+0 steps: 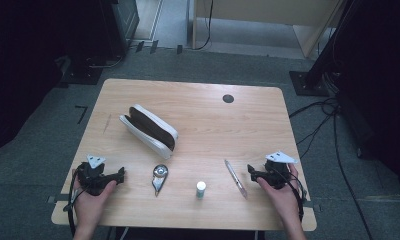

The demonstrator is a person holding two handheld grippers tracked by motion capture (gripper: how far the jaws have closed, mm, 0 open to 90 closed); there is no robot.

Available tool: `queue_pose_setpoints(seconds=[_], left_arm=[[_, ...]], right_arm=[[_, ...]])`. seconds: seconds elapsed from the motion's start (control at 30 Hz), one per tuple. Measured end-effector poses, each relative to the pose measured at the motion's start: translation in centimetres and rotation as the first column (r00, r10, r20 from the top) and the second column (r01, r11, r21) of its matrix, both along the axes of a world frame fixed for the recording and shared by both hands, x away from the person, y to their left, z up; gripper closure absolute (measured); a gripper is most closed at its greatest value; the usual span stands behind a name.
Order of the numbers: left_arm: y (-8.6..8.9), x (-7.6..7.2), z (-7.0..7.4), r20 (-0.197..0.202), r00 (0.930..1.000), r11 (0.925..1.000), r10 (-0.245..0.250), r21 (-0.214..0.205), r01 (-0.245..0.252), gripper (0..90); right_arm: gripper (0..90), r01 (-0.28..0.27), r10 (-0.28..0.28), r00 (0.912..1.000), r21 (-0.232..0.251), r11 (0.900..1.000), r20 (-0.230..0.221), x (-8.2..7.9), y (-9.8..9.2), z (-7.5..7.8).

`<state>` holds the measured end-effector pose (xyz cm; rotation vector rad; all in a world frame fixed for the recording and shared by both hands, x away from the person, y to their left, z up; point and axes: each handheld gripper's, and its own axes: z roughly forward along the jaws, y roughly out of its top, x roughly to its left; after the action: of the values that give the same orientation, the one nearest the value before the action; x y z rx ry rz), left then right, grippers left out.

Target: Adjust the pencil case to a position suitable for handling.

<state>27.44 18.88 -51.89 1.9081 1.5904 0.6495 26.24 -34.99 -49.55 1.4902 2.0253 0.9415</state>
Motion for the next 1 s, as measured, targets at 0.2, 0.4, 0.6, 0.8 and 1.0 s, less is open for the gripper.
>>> queue_pose_setpoints(seconds=[0.2, 0.4, 0.6, 0.8, 1.0], left_arm=[[0.0, 0.0, 0.0, 0.000, 1.0000, 1.0000, -0.005, 0.000, 0.005, 2.4], [-0.1, 0.1, 0.0, -0.001, 1.0000, 1.0000, -0.006, -0.003, 0.006, 2.5], [-0.9, 0.2, 0.3, 0.035, 0.9987, 0.9993, -0.038, -0.004, 0.038, 2.5], [-0.9, 0.0, 2.4, 0.107, 0.9937, 0.9897, -0.033, -0.135, 0.048, 17.6], [-1.3, 1.0, 4.0, 0.130, 0.9900, 0.9902, -0.054, -0.120, 0.070, 22.0]], right_arm=[[25.1, -0.088, 0.087, 0.9952, 0.028, 0.9957, 0.046, 1.2, 2.6, 2.6], [34.6, -0.204, 0.201, 0.9763, 0.037, 0.9782, 0.080, 2.4, 5.4, 4.5], [40.7, -0.291, 0.286, 0.9536, 0.045, 0.9557, 0.094, 3.4, 7.8, 5.9], [44.0, -0.356, 0.349, 0.9322, 0.076, 0.9312, 0.096, 4.7, 9.8, 7.0], [46.1, -0.431, 0.426, 0.9006, 0.050, 0.9011, 0.089, 5.9, 12.8, 7.8]])
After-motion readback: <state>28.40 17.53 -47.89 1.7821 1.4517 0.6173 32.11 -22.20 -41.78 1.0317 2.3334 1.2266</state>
